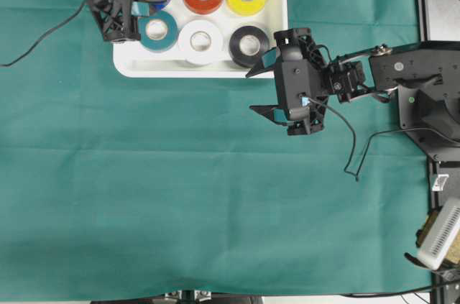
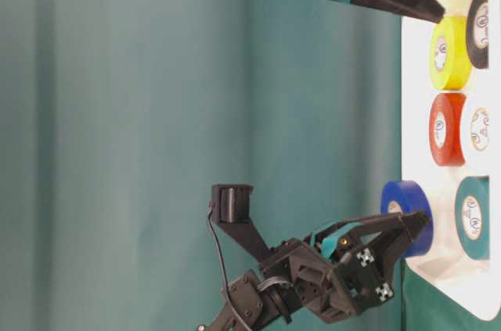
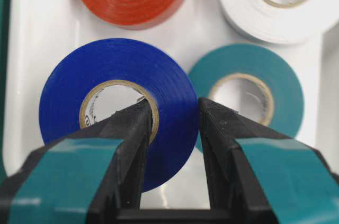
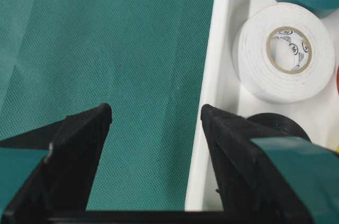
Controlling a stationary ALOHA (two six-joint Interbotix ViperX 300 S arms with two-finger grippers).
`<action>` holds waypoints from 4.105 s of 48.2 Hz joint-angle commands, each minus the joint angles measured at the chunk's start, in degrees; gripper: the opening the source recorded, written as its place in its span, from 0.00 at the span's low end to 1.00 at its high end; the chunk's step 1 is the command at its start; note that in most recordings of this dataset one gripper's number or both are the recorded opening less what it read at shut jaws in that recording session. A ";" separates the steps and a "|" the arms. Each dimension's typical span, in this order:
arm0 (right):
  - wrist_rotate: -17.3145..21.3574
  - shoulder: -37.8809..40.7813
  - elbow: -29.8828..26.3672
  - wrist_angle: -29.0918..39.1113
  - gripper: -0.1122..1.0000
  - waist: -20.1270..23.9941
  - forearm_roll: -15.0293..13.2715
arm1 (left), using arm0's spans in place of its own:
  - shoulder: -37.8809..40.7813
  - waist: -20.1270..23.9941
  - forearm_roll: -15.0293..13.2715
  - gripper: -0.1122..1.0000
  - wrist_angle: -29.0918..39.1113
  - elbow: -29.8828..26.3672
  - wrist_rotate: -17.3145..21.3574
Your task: Put the tape alternately from left to right into the white case.
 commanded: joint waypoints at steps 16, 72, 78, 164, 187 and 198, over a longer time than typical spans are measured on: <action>0.18 -0.53 -0.18 -0.44 0.76 0.18 0.09 | 0.18 0.26 0.09 0.07 -0.88 -2.20 0.00; 0.18 -0.44 -0.35 -1.05 0.76 0.18 0.09 | -1.14 -0.70 0.18 0.50 -0.53 -1.14 -0.18; 0.18 -0.53 -0.35 -1.05 0.75 0.18 0.09 | -2.29 -2.11 0.09 0.50 -0.44 -1.14 -0.18; 0.18 -0.53 1.49 -5.62 0.75 0.18 0.00 | -7.47 -19.95 -0.09 0.50 -1.58 5.45 -0.88; 0.09 -1.14 1.49 -5.45 0.75 0.18 0.00 | -11.34 -20.04 0.00 0.50 -2.20 8.70 -0.97; 0.09 -3.60 2.99 -5.36 0.75 0.18 0.09 | -12.92 -20.04 0.00 0.50 -3.34 10.02 -0.88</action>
